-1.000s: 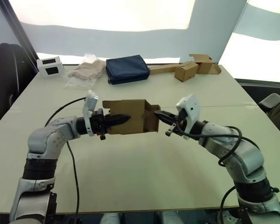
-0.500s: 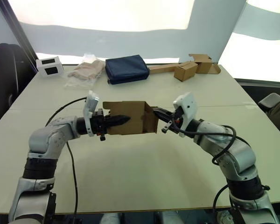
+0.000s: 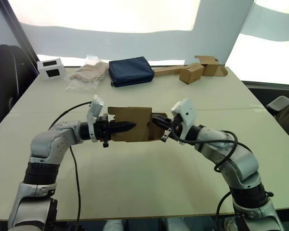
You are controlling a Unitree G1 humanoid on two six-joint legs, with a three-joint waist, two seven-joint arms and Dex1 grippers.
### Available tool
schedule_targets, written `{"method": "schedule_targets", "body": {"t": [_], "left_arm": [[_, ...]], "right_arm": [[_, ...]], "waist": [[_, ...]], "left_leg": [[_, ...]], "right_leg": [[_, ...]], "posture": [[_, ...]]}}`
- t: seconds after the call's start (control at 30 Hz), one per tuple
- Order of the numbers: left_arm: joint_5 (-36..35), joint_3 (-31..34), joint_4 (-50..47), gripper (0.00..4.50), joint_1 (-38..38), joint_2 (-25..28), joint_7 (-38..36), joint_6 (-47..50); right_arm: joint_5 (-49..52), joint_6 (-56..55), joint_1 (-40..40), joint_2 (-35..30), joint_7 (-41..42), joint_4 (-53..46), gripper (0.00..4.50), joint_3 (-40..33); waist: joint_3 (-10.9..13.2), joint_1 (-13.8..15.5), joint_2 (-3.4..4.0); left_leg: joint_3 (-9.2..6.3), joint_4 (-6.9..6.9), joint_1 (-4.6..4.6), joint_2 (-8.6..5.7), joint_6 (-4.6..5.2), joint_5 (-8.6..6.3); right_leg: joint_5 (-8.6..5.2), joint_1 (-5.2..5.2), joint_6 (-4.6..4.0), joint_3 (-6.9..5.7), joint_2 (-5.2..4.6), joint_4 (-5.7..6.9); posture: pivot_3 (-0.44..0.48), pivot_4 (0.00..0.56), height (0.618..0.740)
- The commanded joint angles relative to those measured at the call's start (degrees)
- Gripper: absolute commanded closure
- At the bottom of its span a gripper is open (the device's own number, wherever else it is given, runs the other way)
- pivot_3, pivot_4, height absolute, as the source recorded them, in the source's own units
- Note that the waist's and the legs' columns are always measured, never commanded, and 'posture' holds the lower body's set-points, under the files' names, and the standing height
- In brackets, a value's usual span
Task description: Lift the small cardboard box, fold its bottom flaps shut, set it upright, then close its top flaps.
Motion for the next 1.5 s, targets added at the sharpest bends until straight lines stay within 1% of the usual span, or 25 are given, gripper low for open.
{"method": "schedule_targets", "body": {"t": [0.03, 0.17, 0.53, 0.6, 0.77, 0.87, 1.07, 1.17, 1.33, 1.43, 1.5], "left_arm": [[-2.6, 0.8, -1.9, 4.49, -1.4, 0.4, -0.2, 2.2], [-3.3, 0.9, -2.0, 4.49, -1.7, 0.6, 0.3, 3.4], [-7.2, 2.8, -1.8, 4.49, -3.3, -1.7, 5.0, 8.8], [-8.3, 3.7, -1.4, 4.49, -3.8, -2.2, 5.9, 9.9], [-13.7, 8.0, 0.7, 4.49, -5.4, -3.2, 9.6, 16.8], [-16.9, 10.7, 1.8, 4.49, -5.7, -4.3, 12.9, 20.5], [-20.3, 13.5, 2.9, 4.49, -5.8, -5.7, 17.5, 24.0], [-21.0, 13.5, 2.4, 4.49, -5.5, -6.1, 18.6, 24.9], [-21.4, 13.4, 1.6, 4.49, -5.1, -6.2, 19.3, 25.4], [-18.5, 12.0, 0.4, 4.49, -4.6, -4.1, 16.7, 22.4], [-15.2, 10.0, -1.3, 4.49, -3.7, -2.3, 13.7, 17.8]], "right_arm": [[-0.3, -1.1, -1.6, 1.0, 0.4, -1.6, 4.50, 0.3], [-0.7, -0.8, -2.1, 2.1, 0.4, -2.1, 4.50, 1.1], [-5.7, -2.8, -3.6, 5.1, -0.1, -1.5, 4.50, 4.3], [-6.7, -3.5, -3.7, 5.2, 0.1, -1.4, 4.50, 4.6], [-7.6, -4.8, -3.6, 5.2, 0.9, -1.2, 4.50, 4.0], [-8.2, -6.5, -3.2, 4.4, 2.2, -1.2, 4.50, 4.1], [-9.3, -10.2, -2.9, 3.2, 5.5, -1.3, 4.50, 5.7], [-10.9, -12.6, -3.1, 2.3, 7.6, -0.3, 4.50, 7.2], [-12.5, -14.5, -2.9, 1.9, 9.1, 1.0, 4.50, 7.4], [-12.0, -14.4, -1.8, -0.5, 10.7, 1.0, 4.50, 4.4], [-8.3, -11.5, -1.0, -1.1, 11.3, -0.4, 4.50, 0.9]], "waist": [[0.0, 0.0, 0.00], [0.0, 0.0, 0.00], [0.0, 0.0, 0.01], [0.0, 0.0, 0.00], [0.0, 0.0, 0.00], [0.0, -0.1, 0.00], [0.0, -0.1, 0.01], [0.0, -0.1, 0.00], [0.0, -0.1, 0.01], [0.0, -0.1, 0.00], [0.0, 0.0, 0.00]], "left_leg": [[0.00, 0.00, 0.00, 0.00, 0.00, 0.00], [0.00, 0.00, 0.00, 0.00, 0.00, 0.00], [-0.01, -0.01, 0.00, 0.00, 0.00, 0.00], [-0.01, -0.01, 0.00, 0.00, 0.00, 0.00], [-0.01, -0.01, 0.00, 0.00, 0.00, 0.00], [-0.04, -0.01, 0.00, 0.00, 0.00, 0.00], [-0.04, -0.02, 0.00, 0.00, 0.00, 0.00], [-0.05, -0.02, 0.00, 0.00, 0.00, 0.00], [-0.05, -0.02, 0.00, -0.01, -0.01, 0.00], [-0.05, -0.02, 0.00, -0.01, -0.01, 0.00], [-0.04, -0.02, 0.00, -0.01, -0.01, 0.00]], "right_leg": [[0.00, 0.00, 0.00, 0.00, 0.00, 0.00], [0.00, 0.00, 0.00, 0.00, 0.00, 0.00], [0.00, -0.01, 0.00, -0.01, 0.00, 0.00], [0.00, -0.01, 0.00, -0.01, 0.00, 0.00], [0.00, -0.01, 0.00, 0.00, 0.00, 0.00], [0.00, -0.01, 0.01, -0.01, 0.00, 0.00], [0.01, -0.01, 0.01, -0.01, 0.00, 0.01], [0.00, -0.01, 0.01, -0.02, 0.00, 0.01], [0.00, -0.01, 0.01, -0.02, -0.01, 0.01], [0.00, -0.01, 0.01, -0.02, -0.01, 0.01], [0.00, -0.01, 0.00, -0.02, -0.01, 0.01]], "posture": [[0.000, 0.150, 0.740], [0.000, 0.150, 0.740], [0.000, 0.150, 0.740], [0.000, 0.150, 0.740], [0.000, 0.150, 0.740], [0.000, 0.150, 0.740], [0.000, 0.150, 0.740], [0.000, 0.150, 0.740], [0.000, 0.150, 0.740], [0.000, 0.150, 0.740], [0.000, 0.150, 0.740]]}}
